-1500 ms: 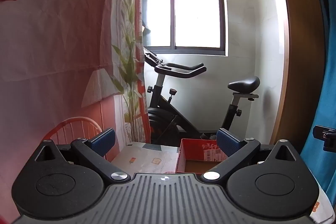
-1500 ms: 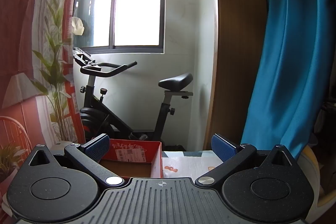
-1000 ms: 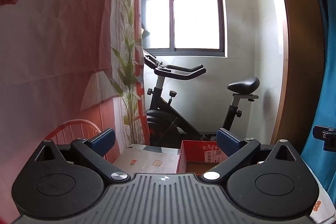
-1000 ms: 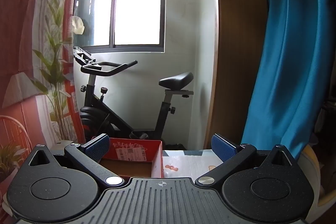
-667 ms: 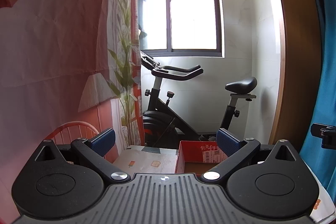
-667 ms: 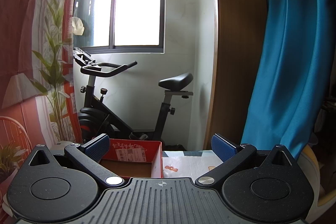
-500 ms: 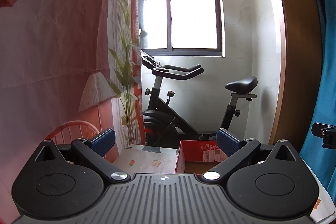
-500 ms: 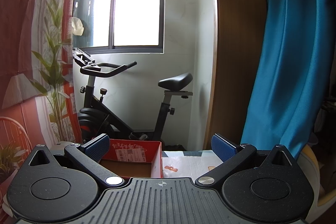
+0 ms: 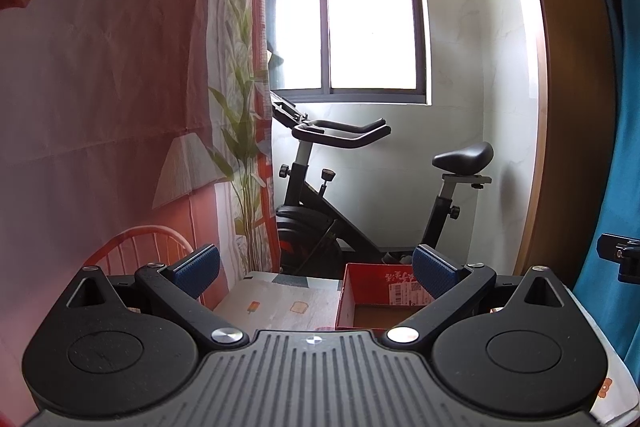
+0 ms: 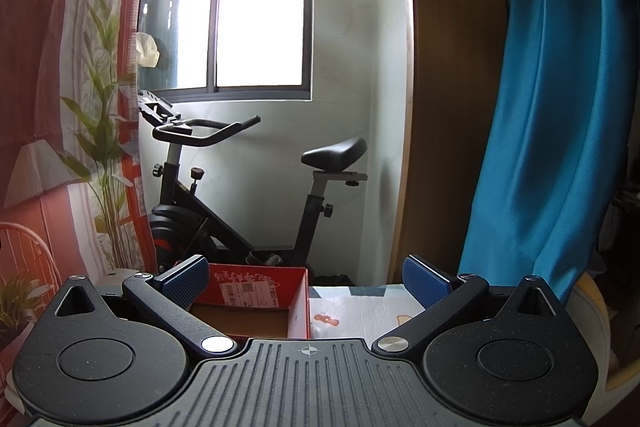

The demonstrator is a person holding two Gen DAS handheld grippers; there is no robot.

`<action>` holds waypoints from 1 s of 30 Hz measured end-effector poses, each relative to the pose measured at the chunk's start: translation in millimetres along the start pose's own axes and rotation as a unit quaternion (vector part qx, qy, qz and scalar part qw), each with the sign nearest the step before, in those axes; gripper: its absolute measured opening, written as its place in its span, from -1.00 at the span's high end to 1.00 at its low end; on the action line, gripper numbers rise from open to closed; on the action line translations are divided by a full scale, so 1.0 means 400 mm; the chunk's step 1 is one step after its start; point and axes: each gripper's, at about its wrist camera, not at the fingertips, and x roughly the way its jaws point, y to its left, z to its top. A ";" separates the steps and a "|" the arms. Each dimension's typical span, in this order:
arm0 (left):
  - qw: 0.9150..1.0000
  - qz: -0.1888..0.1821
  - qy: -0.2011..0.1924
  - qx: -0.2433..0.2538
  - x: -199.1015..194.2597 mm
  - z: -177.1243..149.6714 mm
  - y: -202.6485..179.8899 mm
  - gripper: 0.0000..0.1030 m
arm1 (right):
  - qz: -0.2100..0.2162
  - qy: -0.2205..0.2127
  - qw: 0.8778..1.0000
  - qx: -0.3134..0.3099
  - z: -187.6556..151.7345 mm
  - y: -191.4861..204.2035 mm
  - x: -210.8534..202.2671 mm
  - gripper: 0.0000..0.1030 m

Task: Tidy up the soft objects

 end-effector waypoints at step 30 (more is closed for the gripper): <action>1.000 0.002 0.003 -0.005 0.001 0.004 0.000 -1.00 | 0.002 0.003 1.000 -0.001 0.001 0.001 0.007 -1.00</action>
